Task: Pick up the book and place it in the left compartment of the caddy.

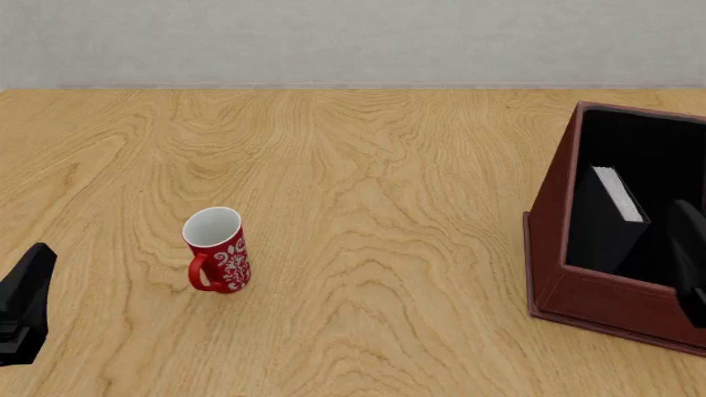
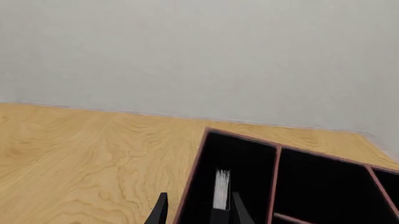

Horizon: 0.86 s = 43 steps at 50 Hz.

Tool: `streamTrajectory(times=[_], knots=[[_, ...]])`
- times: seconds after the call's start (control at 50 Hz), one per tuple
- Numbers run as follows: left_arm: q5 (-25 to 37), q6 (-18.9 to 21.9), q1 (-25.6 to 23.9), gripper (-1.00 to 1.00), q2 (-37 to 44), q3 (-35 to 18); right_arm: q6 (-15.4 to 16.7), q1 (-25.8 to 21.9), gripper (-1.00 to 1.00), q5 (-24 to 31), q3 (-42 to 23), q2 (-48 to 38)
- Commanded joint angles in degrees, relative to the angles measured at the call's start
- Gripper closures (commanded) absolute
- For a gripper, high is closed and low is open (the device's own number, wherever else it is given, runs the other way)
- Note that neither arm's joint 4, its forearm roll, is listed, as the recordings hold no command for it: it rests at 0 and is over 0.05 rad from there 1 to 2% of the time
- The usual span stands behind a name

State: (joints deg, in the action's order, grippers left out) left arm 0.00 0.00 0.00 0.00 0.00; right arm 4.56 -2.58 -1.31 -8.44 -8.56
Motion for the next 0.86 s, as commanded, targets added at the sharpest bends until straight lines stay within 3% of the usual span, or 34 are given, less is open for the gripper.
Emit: streamTrajectory(times=[0.02,0.2,0.48,0.86], knots=[[0.0,0.0,0.0,-1.0,0.0,0.0,2.4,-2.2,-1.0,6.3,-2.1,5.7],[0.0,0.0,0.0,-1.0,0.0,0.0,3.1,-4.4,-1.0,8.7,-3.2,8.5],[0.0,0.0,0.0,-1.0,0.0,0.0,4.5,-5.7,-1.0,5.1,-1.6,8.6],[0.0,0.0,0.0,-1.0,0.0,0.0,6.3,-2.5,-1.0,-0.9,4.2,8.6]])
